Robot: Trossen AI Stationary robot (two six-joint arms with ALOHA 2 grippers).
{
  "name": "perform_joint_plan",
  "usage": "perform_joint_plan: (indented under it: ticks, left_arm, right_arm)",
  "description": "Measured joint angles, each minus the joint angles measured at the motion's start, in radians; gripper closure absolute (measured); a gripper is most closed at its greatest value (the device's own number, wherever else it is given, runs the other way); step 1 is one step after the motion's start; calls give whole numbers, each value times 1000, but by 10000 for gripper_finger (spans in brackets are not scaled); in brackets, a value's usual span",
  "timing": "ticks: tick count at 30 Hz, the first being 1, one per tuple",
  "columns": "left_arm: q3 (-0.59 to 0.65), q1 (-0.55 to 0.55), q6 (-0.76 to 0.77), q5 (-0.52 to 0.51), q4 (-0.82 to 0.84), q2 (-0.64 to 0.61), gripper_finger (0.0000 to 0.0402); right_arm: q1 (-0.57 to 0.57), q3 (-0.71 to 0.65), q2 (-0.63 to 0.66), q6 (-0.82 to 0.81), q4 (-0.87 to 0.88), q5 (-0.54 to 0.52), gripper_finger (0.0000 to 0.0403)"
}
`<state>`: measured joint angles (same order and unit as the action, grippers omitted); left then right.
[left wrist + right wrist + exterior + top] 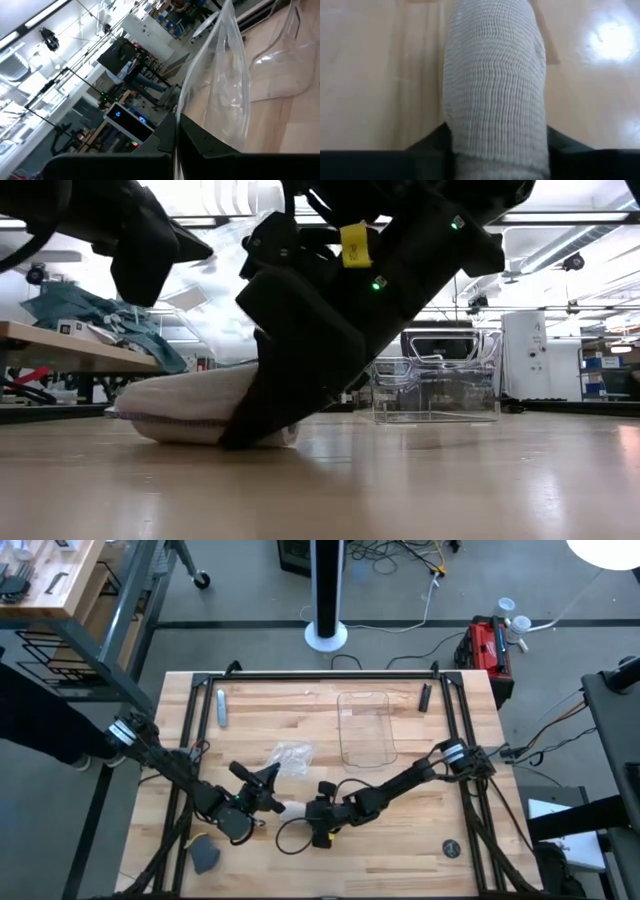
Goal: Roll bandage
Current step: Put the rolled brown bandage into the transparent zip bag
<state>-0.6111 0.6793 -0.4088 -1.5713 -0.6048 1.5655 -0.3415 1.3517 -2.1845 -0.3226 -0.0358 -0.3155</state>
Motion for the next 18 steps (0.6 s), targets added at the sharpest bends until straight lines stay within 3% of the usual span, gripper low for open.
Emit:
perform_joint_plan:
  ticks: [5,18]
  left_arm:
    - [10,9,7,0,2,-9,401]
    - [15,10,-5,0,1,-8,401]
  right_arm:
    - [-12,14,0,3,-2,-35,364]
    - [-128,15,121,-85,52,-300,366]
